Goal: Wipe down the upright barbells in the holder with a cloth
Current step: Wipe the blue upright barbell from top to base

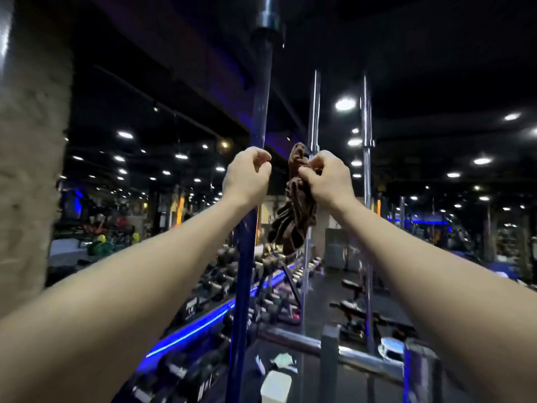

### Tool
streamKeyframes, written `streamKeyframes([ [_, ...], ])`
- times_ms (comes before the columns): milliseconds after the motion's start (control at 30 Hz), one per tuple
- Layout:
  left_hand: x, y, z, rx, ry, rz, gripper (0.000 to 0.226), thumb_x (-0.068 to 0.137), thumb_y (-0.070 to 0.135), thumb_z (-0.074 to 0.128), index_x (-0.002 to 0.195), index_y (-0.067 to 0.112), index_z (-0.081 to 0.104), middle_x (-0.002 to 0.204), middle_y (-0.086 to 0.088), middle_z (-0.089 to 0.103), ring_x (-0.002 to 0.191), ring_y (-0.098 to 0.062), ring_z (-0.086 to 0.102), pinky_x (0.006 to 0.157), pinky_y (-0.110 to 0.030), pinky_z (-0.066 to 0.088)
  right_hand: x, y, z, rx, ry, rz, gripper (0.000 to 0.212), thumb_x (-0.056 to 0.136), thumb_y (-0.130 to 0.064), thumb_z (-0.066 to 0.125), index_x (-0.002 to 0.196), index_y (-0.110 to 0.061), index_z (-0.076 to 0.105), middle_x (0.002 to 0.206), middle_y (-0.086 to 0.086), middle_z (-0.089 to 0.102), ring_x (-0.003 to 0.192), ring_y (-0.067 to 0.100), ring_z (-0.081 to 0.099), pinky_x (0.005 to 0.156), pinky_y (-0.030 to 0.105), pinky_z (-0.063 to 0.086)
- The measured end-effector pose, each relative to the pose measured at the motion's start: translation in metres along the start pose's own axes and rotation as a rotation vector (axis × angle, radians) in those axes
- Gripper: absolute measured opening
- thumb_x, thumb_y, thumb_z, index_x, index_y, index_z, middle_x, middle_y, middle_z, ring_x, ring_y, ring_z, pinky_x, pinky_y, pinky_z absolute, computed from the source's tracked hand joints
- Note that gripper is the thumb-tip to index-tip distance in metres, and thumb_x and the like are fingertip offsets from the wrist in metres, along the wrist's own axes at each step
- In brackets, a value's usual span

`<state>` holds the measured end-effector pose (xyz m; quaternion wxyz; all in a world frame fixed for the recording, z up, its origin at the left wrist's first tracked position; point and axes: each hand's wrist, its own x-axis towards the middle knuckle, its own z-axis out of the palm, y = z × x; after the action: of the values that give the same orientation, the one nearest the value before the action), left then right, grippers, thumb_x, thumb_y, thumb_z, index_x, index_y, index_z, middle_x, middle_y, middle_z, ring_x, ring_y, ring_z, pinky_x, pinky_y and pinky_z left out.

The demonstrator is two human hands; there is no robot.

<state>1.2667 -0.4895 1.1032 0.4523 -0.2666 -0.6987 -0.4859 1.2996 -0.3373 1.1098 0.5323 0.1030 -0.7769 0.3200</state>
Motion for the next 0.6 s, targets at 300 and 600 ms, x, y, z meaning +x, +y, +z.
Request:
streamKeyframes([
  [300,0.095,0.051,-0.026,0.254,0.158,0.07,0.017,0.089,0.024,0.056,0.104,0.018,0.063,0.109,-0.004,0.065,0.102,-0.023,0.061,0.092,-0.035,0.048,0.107,-0.036,-0.012,0.09,0.136,-0.123,0.011,0.088,-0.027,0.061,0.091,-0.018,0.055,0.105,0.006,0.064,0.101,0.026,0.059,0.082,0.034,0.045],
  [600,0.169,0.073,-0.04,0.304,0.222,0.157,0.026,0.091,0.03,0.057,0.114,0.019,0.057,0.116,-0.003,0.057,0.102,-0.021,0.058,0.087,-0.032,0.047,0.17,-0.065,-0.017,0.08,0.298,-0.226,0.014,0.09,-0.028,0.056,0.091,-0.018,0.047,0.108,0.005,0.061,0.103,0.03,0.055,0.079,0.038,0.047],
])
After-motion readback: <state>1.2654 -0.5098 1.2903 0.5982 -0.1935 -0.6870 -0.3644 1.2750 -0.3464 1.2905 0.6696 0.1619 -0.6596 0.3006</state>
